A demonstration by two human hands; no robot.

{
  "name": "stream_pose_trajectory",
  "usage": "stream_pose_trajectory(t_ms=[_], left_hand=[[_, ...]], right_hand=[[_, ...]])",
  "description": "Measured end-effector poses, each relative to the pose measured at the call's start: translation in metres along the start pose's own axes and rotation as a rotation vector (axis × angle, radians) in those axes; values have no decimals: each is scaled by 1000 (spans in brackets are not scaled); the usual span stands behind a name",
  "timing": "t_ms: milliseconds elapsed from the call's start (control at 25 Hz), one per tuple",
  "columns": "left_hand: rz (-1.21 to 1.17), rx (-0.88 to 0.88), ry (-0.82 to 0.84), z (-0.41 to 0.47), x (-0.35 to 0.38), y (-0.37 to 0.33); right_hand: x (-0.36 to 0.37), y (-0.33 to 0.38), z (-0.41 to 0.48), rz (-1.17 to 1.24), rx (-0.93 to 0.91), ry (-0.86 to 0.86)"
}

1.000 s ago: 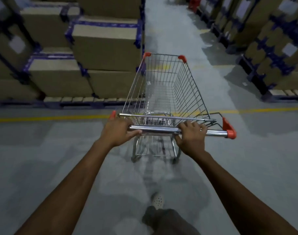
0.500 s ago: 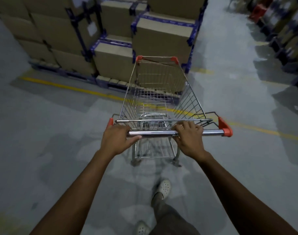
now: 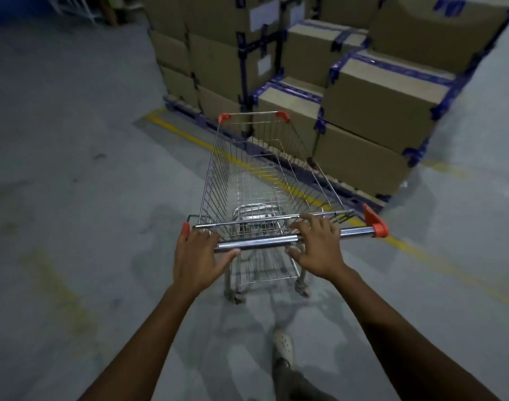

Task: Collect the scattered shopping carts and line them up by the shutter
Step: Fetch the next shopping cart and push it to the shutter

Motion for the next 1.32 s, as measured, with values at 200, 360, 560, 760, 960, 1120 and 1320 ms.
stream_pose_trajectory(t_ms=[200,360,560,760,960,1120,1320], left_hand=[[-124,-180,-109,17,16,46],[-114,-380,-81,57,19,68],[-47,-568,3,96,25,106],[-59,-668,16,163,26,174],[-47,-755,-4,246,27,285],[-129,-869,-72,337,8,371],[-145,-611,42,460,-7,458]], right_hand=[[-10,27,95,163,-199,11],[-8,28,172,41,-145,-20],[-5,30,256,-165,-172,38],[-12,69,365,-150,-265,107],[-10,131,490,-126,-355,100],[-21,189,599,-64,-410,159],[-40,239,734,41,-501,264]])
Point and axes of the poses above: each hand's wrist, its own z-axis towards the middle knuckle, its own x-axis out of the palm, y = z × x, the point moved 3 cm from there along z, towards the middle knuckle, and after that the axes turned 14 degrees about y, right-handed, at the moved point
